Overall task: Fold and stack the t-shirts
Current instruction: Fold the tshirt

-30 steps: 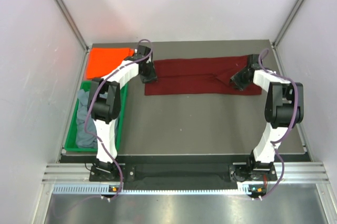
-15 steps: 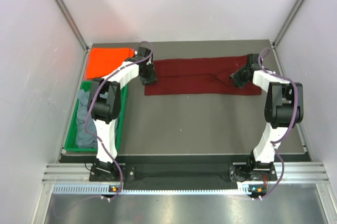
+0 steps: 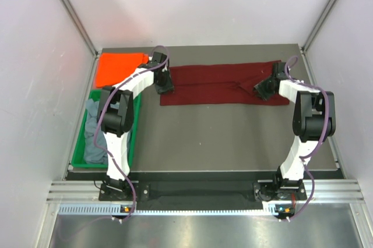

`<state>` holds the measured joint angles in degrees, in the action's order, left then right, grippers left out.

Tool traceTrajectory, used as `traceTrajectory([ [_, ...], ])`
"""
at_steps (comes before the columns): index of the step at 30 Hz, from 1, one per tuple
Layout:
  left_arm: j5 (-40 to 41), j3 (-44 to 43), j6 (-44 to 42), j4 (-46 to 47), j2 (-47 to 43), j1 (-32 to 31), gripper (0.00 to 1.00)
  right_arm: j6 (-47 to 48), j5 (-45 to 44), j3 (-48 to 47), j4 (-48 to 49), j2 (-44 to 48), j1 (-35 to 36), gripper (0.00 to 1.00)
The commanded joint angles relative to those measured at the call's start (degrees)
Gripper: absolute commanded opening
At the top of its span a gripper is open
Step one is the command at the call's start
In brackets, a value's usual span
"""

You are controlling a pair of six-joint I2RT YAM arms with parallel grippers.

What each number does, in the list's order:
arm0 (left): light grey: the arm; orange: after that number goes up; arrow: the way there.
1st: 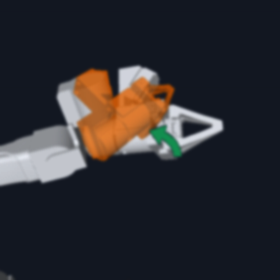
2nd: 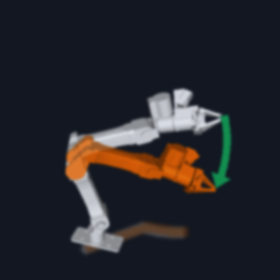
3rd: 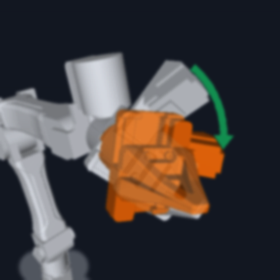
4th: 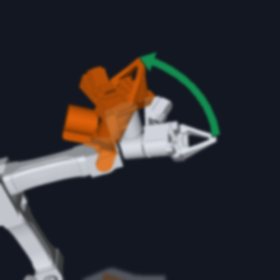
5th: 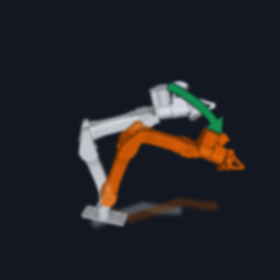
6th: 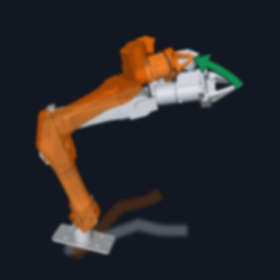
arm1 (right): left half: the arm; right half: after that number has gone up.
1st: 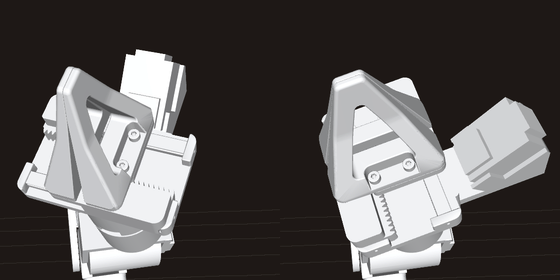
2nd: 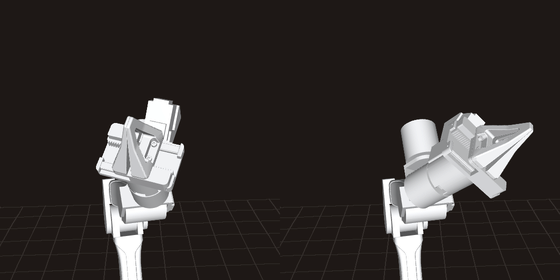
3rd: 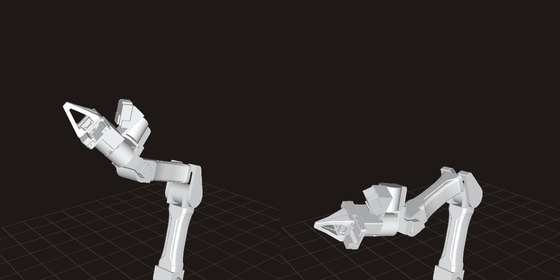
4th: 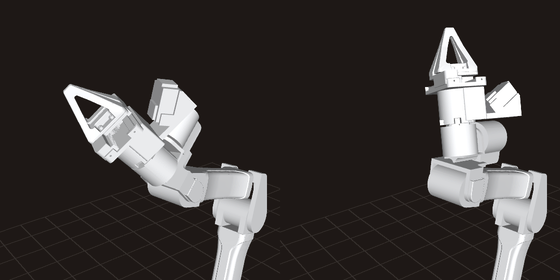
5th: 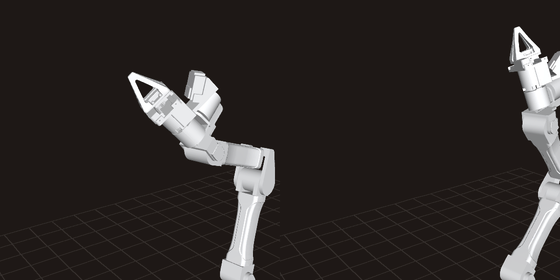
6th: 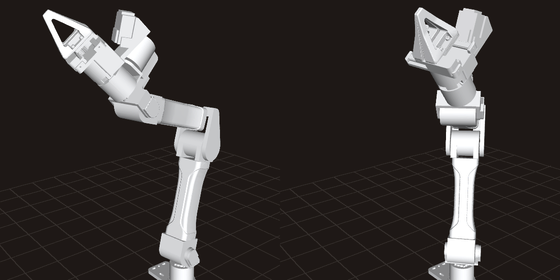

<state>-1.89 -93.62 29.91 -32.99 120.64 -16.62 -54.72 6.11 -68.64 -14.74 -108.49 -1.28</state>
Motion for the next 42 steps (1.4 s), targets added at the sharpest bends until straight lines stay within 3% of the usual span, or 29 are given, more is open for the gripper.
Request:
traceTrajectory([
  [1,0.04,-0.77,0.32,0.91,-1.90,0.19,0.40,-1.09,-0.04,-0.26,3.49,0.91,0.40,0.29],
  [3,0.22,-1.03,0.24,0.65,-1.99,0.19,0.40,-1.27,0.22,-0.53,4.54,0.65,0.40,0.24],
  [7,0.31,-1.38,0.32,0.39,-2.34,0.19,0.40,-1.71,1.62,-1.75,7.00,-0.32,0.40,0.00],
  [24,-0.92,-0.42,2.17,1.17,-1.64,0.10,0.40,-0.83,11.03,-7.73,24.57,-8.49,0.84,0.00],
  [42,-1.36,-1.56,1.73,1.09,0.56,0.10,0.40,-3.02,17.08,-15.11,36.62,-17.63,0.84,0.00],
])
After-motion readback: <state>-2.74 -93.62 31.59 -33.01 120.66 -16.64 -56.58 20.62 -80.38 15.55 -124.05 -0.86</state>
